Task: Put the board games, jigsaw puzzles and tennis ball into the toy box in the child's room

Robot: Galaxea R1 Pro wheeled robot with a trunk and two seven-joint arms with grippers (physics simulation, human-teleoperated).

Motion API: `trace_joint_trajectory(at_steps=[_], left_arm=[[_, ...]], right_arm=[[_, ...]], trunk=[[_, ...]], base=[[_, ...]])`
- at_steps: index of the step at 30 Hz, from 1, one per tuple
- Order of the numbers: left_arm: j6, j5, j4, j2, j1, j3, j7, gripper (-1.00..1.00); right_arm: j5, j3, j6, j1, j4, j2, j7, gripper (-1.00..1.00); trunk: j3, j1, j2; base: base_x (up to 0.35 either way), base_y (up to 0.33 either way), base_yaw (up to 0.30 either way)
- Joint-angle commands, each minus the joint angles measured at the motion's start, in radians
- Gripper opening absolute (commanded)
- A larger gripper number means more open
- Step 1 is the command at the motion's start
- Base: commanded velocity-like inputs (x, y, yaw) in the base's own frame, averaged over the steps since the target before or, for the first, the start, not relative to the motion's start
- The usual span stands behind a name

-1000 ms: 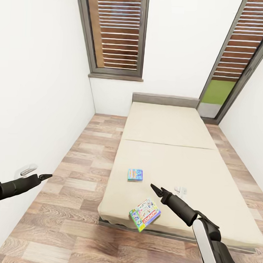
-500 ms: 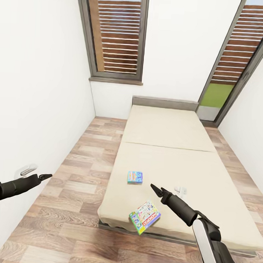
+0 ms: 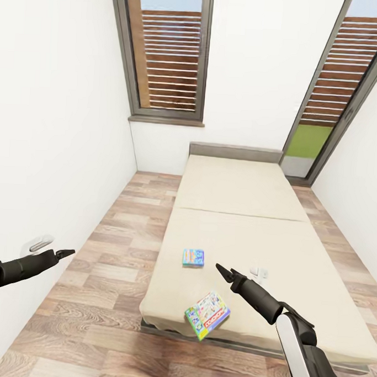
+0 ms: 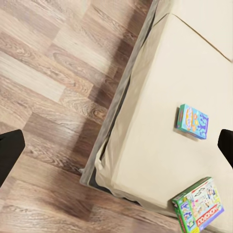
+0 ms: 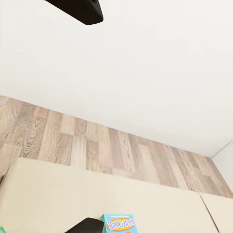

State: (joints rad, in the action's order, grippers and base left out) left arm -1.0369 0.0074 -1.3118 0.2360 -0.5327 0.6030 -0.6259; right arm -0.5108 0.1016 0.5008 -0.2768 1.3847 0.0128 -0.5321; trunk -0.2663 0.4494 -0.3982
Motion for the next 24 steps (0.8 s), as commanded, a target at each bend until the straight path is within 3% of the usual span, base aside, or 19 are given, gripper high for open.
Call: trace_joint_trajectory(at_steps=[1, 24], left_arm=[[-0.007, 0.000, 0.000, 0.000, -0.001, 0.001, -0.003, 1.00], [-0.007, 0.000, -0.001, -0.001, -0.001, 0.000, -0.003, 1.00]], right_arm=[[-0.006, 0.003, 0.008, -0.001, 0.000, 0.001, -0.002, 1.00], [-0.006, 0.003, 0.008, -0.001, 0.000, 0.002, -0.002, 1.00]], trunk=[[0.000, 0.001, -0.002], [0.038, 0.001, -0.002]], base=[[0.000, 0.000, 0.000], [0.000, 0.000, 0.000]])
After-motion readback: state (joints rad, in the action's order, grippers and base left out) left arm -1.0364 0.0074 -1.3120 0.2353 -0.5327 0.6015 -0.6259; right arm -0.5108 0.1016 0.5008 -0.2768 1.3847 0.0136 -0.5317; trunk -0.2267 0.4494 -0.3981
